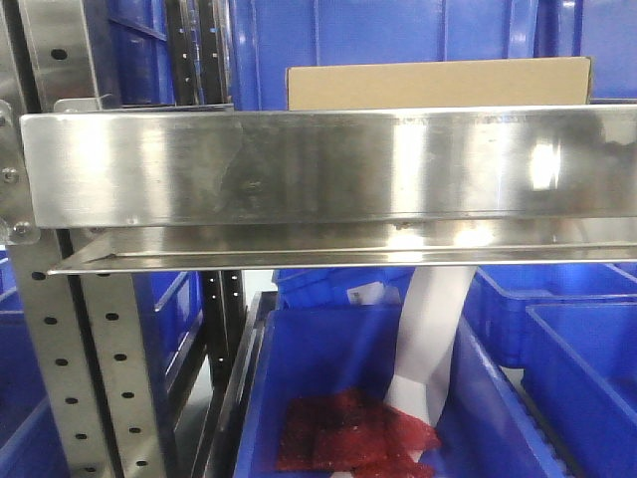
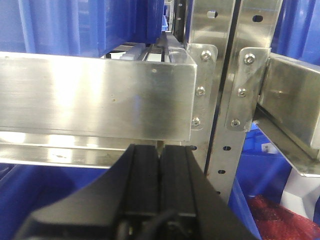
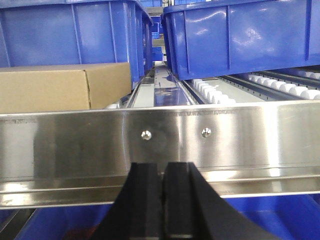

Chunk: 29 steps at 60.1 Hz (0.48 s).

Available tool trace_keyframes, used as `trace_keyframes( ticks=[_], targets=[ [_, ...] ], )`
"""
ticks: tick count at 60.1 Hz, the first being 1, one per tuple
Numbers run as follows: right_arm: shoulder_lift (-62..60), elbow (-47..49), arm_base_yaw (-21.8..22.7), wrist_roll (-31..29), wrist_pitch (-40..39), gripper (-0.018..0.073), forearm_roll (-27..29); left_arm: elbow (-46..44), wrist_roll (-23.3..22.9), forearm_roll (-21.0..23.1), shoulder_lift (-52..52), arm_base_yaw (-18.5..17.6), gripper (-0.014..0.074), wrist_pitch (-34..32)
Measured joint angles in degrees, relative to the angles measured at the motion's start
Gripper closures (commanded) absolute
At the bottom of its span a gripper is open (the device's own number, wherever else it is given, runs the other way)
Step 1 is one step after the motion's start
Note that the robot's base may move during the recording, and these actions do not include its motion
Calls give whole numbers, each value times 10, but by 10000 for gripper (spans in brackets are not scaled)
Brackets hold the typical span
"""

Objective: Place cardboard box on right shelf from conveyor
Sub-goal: 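Withdraw the right gripper from the box on the shelf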

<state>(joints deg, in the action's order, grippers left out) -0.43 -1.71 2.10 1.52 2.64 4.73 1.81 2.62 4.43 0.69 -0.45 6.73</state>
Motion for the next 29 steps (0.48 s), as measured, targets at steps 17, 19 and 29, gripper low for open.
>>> trace_keyframes(
  ticks=[17, 19, 29],
  targets=[
    [0, 0, 0, 1, 0, 510, 0, 0, 0, 0, 0, 0, 713, 0],
    [0, 0, 0, 1, 0, 510, 0, 0, 0, 0, 0, 0, 713, 0],
    [0, 0, 0, 1, -1, 510, 0, 0, 0, 0, 0, 0, 713, 0]
  ],
)
